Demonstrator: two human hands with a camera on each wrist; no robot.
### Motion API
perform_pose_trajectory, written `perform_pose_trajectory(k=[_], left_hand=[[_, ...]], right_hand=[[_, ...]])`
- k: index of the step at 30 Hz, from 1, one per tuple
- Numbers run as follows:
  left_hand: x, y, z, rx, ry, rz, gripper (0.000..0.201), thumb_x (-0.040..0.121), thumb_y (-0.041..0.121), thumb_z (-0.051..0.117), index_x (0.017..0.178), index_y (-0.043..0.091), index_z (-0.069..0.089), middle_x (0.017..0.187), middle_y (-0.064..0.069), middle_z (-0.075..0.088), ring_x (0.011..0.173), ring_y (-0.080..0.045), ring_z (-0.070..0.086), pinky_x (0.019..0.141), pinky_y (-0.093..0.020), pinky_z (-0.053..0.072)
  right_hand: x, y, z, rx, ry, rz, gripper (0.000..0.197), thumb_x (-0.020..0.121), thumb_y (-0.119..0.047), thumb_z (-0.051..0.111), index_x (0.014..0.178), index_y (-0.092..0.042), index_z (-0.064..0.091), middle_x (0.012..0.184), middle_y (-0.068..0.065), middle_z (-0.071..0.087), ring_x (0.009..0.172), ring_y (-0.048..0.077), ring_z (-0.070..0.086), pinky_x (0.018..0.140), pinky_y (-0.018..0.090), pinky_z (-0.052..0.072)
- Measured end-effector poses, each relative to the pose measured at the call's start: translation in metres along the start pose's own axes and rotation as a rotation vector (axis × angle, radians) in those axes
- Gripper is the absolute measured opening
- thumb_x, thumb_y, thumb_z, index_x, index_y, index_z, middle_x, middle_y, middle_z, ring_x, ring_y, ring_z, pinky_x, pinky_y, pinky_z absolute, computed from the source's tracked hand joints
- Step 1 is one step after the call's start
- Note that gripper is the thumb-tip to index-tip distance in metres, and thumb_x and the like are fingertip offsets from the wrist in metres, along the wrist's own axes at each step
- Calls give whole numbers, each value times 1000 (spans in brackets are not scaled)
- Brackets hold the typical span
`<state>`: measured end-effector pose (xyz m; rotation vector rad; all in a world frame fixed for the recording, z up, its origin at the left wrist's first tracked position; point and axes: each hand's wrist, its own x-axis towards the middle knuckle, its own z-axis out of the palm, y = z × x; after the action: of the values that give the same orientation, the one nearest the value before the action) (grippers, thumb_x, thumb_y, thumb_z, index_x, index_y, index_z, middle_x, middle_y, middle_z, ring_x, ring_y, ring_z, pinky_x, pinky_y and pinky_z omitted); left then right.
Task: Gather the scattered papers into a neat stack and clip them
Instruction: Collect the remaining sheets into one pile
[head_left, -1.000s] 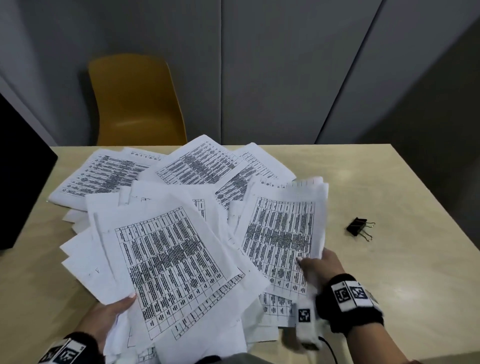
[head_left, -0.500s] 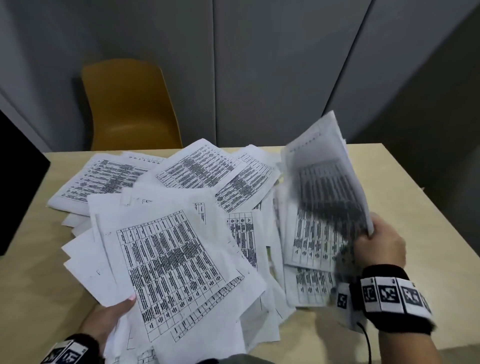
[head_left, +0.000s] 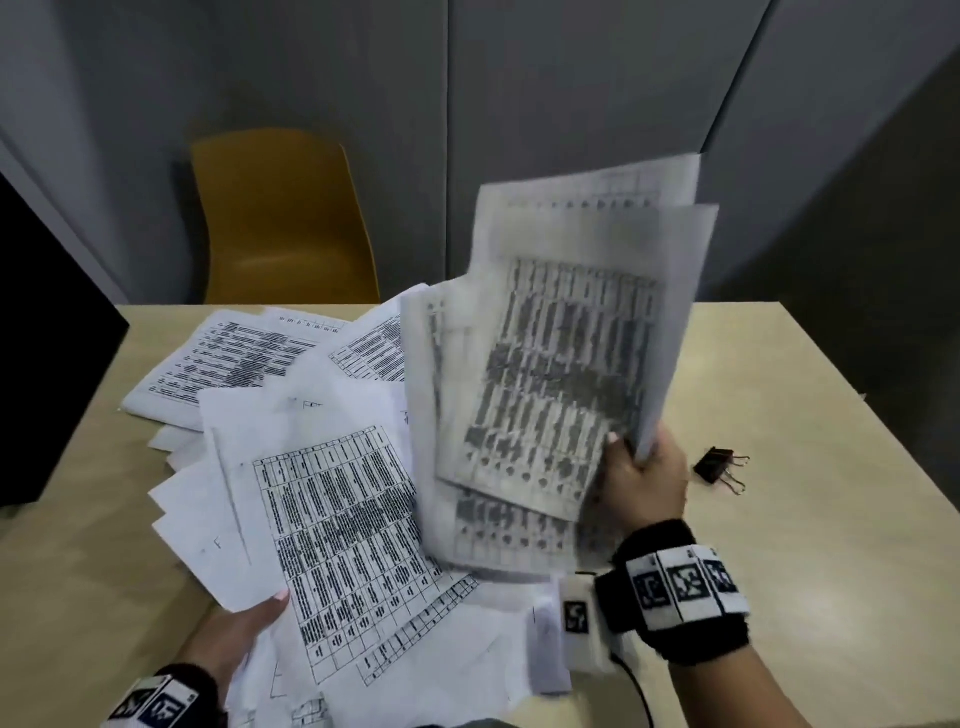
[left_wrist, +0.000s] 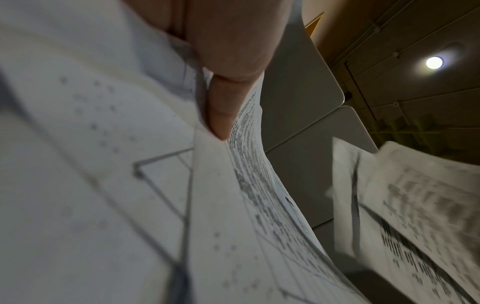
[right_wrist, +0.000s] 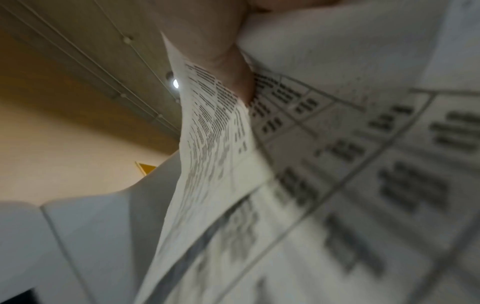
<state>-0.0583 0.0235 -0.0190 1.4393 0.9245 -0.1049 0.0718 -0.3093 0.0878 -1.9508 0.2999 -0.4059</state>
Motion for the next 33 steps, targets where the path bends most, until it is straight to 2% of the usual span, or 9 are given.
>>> perform_pose_trajectory(k=[4, 7, 9, 13, 18, 21, 27, 30, 33], left_hand=[[-1, -4, -3, 11, 3, -2, 55, 78, 18, 69, 127, 1, 51, 133, -14, 54, 125, -31, 47, 110, -44, 27], [-4, 0, -2, -73, 14, -9, 40, 80, 8, 65, 117, -6, 57, 127, -17, 57, 110, -26, 54, 103, -39, 33], [-9, 5, 2, -146, 4, -25, 41, 88, 13, 57, 124, -5, 52, 127, -7, 52, 112, -17, 47, 100, -30, 29], [-14, 8, 6, -182, -41, -17, 46, 89, 26, 56, 130, 6, 50, 128, -2, 53, 116, -9, 42, 99, -25, 22], [-20, 7, 6, -52, -8, 36, 38, 82, 0, 63, 118, -9, 53, 121, -22, 57, 103, -17, 47, 93, -28, 28], [-25, 10, 7, -46, 11, 47, 29, 82, -3, 61, 110, -5, 54, 108, -14, 56, 97, -17, 47, 90, -28, 28], [-20, 10, -22, -113, 131, 81, 19, 78, 14, 70, 86, 0, 61, 66, -5, 54, 63, -19, 46, 70, -29, 36], [-21, 17, -35, -163, 180, 84, 12, 83, 1, 60, 95, 1, 61, 74, -8, 71, 70, -19, 66, 89, -34, 37], [-21, 22, -34, -214, 192, 75, 22, 84, -6, 54, 106, 0, 57, 48, 12, 65, 46, 5, 61, 93, -35, 33]], right_hand=[[-26, 9, 38, -15, -311, 249, 31, 83, -4, 61, 109, -18, 52, 85, 5, 63, 78, 29, 64, 74, 45, 57], [-43, 20, 57, -135, -433, 271, 29, 85, -8, 61, 113, -10, 54, 83, 1, 60, 79, 21, 60, 76, 31, 56], [-51, 27, 67, -278, -536, 258, 24, 87, -10, 57, 111, -8, 57, 80, -1, 57, 74, 17, 54, 59, 16, 48], [-64, 31, 83, -444, -703, 201, 25, 89, -14, 55, 113, -6, 59, 85, 2, 55, 79, 18, 53, 69, 22, 47], [-70, 32, 92, -497, -939, 164, 26, 89, -29, 58, 109, -13, 55, 75, -5, 54, 82, 18, 54, 61, 20, 44], [-60, 35, 91, -375, -864, 156, 48, 86, -41, 59, 122, -12, 51, 107, 4, 64, 94, 21, 61, 78, 25, 49], [1, 49, 89, -425, -576, 101, 32, 89, -28, 56, 118, -15, 57, 119, 14, 56, 103, 26, 58, 89, 29, 43], [29, 56, 92, -550, -548, -1, 33, 91, -25, 53, 121, -12, 55, 132, 15, 45, 120, 30, 48, 101, 33, 37], [48, 57, 98, -629, -585, -115, 41, 92, -27, 50, 130, -11, 48, 148, 15, 30, 135, 31, 32, 108, 37, 31]])
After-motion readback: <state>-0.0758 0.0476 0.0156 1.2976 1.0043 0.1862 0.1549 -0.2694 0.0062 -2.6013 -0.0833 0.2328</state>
